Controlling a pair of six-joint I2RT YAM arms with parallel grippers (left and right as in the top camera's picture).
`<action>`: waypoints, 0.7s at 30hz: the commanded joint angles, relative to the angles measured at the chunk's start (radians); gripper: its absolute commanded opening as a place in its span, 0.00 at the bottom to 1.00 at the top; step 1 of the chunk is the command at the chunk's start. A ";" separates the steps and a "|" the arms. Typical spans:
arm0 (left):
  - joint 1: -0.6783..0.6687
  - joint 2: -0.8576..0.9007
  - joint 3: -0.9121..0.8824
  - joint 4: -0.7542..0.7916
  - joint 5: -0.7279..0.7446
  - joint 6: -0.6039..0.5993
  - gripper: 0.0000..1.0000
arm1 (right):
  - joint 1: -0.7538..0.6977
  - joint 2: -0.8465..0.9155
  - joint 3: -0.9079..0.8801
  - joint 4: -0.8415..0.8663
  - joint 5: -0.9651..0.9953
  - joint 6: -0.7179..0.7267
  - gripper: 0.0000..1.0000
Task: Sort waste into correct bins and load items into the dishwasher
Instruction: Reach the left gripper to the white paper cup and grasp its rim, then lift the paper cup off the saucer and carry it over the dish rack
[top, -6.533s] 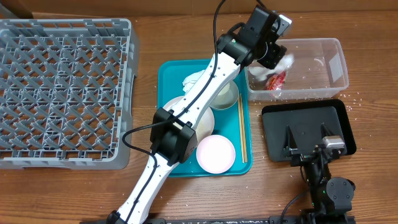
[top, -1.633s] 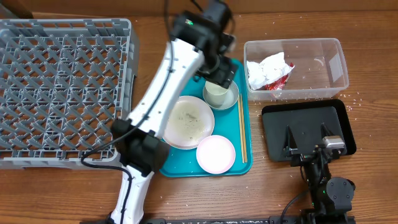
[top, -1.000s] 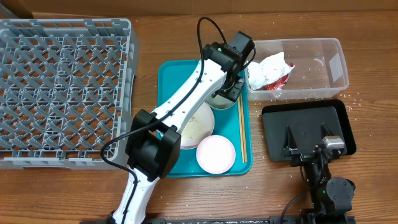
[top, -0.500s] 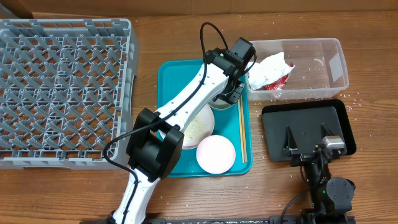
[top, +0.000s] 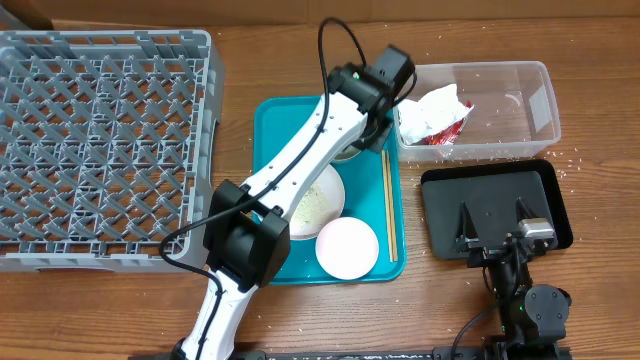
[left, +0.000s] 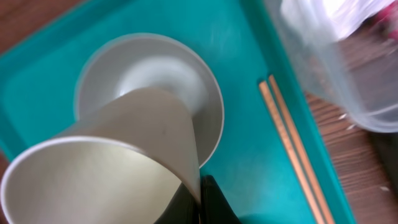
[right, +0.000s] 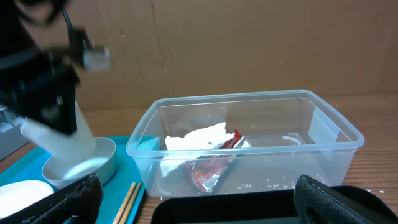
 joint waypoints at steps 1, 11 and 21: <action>0.012 0.000 0.178 -0.056 -0.015 -0.019 0.04 | 0.007 -0.007 -0.010 0.006 0.007 -0.003 1.00; 0.294 0.000 0.513 -0.236 0.218 -0.018 0.04 | 0.007 -0.007 -0.010 0.006 0.007 -0.003 1.00; 0.872 0.005 0.452 -0.248 0.804 0.184 0.04 | 0.007 -0.007 -0.010 0.006 0.007 -0.003 1.00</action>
